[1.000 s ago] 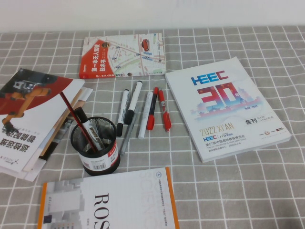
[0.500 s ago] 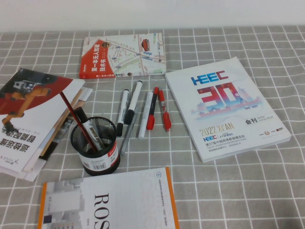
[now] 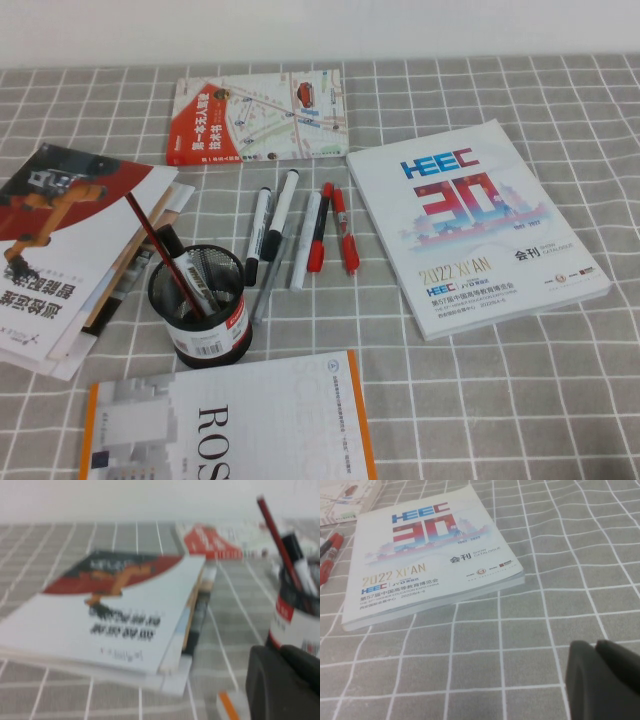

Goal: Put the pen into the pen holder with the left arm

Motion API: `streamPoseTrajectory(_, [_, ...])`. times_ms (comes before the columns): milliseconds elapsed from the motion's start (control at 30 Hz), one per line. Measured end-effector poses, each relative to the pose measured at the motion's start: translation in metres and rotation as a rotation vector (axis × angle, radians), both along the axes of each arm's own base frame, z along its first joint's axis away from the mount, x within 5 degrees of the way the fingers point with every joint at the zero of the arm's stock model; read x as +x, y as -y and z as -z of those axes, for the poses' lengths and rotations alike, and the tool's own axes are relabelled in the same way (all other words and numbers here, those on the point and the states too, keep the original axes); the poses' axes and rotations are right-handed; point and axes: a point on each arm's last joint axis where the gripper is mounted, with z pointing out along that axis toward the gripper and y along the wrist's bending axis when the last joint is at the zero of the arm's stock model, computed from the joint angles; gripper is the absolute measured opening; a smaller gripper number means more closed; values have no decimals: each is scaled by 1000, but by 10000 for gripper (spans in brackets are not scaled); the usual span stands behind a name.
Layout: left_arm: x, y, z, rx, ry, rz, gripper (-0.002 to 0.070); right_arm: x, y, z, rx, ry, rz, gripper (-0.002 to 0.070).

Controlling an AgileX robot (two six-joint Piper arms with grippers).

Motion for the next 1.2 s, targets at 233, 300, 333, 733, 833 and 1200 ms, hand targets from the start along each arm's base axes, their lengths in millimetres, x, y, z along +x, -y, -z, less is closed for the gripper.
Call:
streamPoseTrajectory(233, [-3, 1, 11, 35, -123, 15, 0, 0, 0, 0, 0, 0, 0, -15])
streamPoseTrajectory(300, [-3, 1, 12, 38, -128, 15, 0, 0, 0, 0, 0, 0, 0, -15])
streamPoseTrajectory(333, [-3, 0, 12, 40, -129, 15, 0, 0, 0, 0, 0, 0, 0, -15])
streamPoseTrajectory(733, [-3, 0, 12, 41, -134, 13, 0, 0, 0, 0, 0, 0, 0, -15])
streamPoseTrajectory(833, [-3, 0, 12, 41, -134, 13, 0, 0, 0, 0, 0, 0, 0, -15])
streamPoseTrajectory(1200, [-3, 0, 12, 41, -134, 13, 0, 0, 0, 0, 0, 0, 0, -15])
